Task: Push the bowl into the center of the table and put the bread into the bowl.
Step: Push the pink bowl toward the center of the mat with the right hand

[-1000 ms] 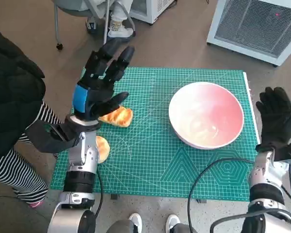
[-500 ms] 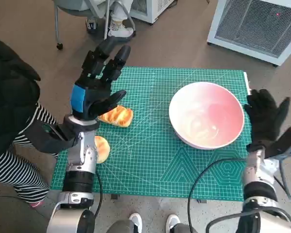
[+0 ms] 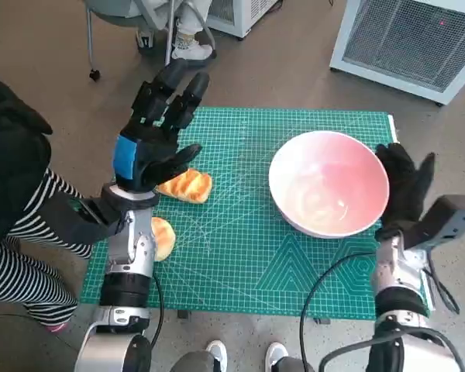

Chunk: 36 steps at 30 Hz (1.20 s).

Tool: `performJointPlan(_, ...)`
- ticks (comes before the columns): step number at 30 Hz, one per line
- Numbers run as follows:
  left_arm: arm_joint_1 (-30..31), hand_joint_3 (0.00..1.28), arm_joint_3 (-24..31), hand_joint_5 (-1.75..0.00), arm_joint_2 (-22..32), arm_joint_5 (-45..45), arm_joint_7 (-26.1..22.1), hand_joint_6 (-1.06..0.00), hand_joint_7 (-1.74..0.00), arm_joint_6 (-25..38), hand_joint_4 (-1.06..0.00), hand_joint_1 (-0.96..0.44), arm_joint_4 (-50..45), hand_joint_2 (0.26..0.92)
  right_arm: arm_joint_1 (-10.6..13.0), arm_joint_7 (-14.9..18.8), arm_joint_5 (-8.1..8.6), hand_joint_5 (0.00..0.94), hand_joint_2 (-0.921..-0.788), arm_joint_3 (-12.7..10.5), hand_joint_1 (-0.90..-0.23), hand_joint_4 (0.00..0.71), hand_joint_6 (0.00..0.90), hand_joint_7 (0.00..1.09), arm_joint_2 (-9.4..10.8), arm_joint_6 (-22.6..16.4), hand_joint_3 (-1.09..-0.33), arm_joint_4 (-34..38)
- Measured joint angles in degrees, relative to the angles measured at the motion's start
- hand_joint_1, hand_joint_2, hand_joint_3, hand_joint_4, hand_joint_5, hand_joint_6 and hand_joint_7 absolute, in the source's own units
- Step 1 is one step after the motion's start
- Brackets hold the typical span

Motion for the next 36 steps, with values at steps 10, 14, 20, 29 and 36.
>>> performJointPlan(10,0.2,0.16,0.0,0.0,0.3,0.0,0.1,-0.24,-0.35,0.2,-0.29,-0.5,0.0,0.921,-1.2,1.1,-0.32,0.0,-0.921,0.7,-0.614,0.135,0.116,0.21,2.0,0.8,-0.899,0.1)
performJointPlan(14,0.5,0.16,0.0,0.0,0.5,0.0,0.2,-0.24,-0.34,0.3,-0.29,-0.5,0.0,0.921,-1.5,1.5,-0.33,0.0,-0.921,0.7,-0.61,0.133,0.115,0.2,2.8,0.9,-0.903,0.1)
performJointPlan(20,0.7,0.16,0.0,0.0,0.6,0.0,0.2,-0.24,-0.33,0.7,-0.29,-0.5,0.0,0.921,-2.2,1.5,-0.82,0.004,-0.921,1.0,-0.604,0.139,0.114,0.2,3.8,1.4,-0.918,0.1)
performJointPlan(29,0.7,0.16,0.0,0.0,0.6,0.0,0.7,-0.25,-0.32,0.7,-0.29,-0.5,0.0,0.921,-3.0,1.5,-2.01,0.005,-0.921,2.0,-0.596,0.145,0.117,0.18,5.2,1.7,-0.935,0.1)
performJointPlan(36,0.8,0.16,-0.1,0.0,0.6,0.0,0.7,-0.26,-0.31,0.8,-0.29,-0.5,0.0,0.921,-3.7,1.4,-2.43,0.003,-0.921,3.0,-0.597,0.144,0.121,0.18,5.8,2.6,-0.935,0.5)
